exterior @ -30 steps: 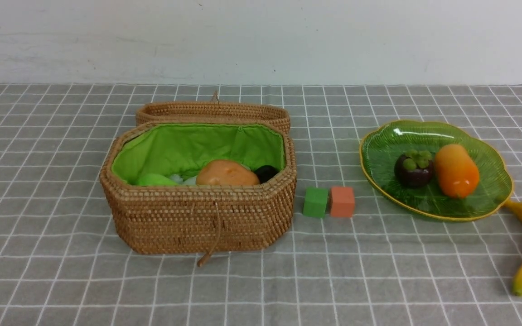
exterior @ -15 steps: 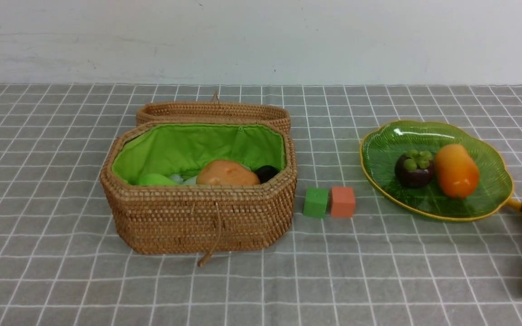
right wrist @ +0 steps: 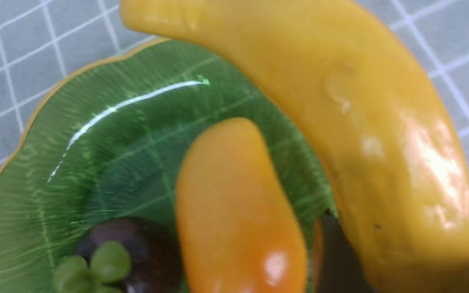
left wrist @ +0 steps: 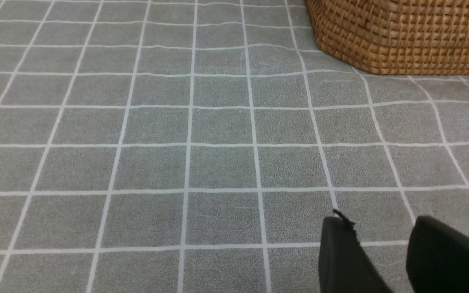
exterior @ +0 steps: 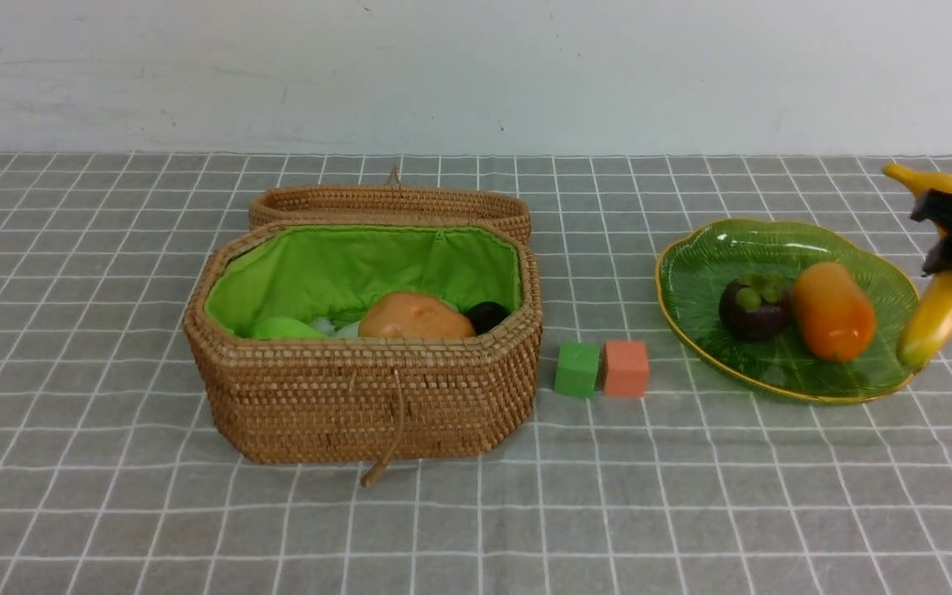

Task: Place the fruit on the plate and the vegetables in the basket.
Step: Use the right arm to grab a banana and put it into the right plate

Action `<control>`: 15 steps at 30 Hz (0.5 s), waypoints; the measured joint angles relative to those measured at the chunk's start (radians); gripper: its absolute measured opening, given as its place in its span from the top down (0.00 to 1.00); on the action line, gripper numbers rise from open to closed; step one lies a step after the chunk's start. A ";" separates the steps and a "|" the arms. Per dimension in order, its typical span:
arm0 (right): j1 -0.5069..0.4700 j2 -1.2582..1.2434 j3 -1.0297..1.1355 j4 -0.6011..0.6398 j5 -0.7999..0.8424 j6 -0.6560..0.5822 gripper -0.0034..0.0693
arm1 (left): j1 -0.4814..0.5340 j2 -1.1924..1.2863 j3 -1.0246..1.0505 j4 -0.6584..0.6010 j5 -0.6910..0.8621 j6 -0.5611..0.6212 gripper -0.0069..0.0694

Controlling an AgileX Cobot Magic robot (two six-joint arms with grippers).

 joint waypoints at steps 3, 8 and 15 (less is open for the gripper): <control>0.010 0.038 -0.001 0.002 -0.027 -0.007 0.52 | 0.000 0.000 0.000 0.000 0.000 0.000 0.60; 0.012 0.086 -0.001 0.003 -0.038 -0.009 0.51 | 0.000 0.000 0.000 0.000 0.000 0.000 0.60; 0.015 0.085 -0.003 0.004 0.001 -0.009 0.23 | 0.000 0.000 0.000 0.000 0.000 0.000 0.60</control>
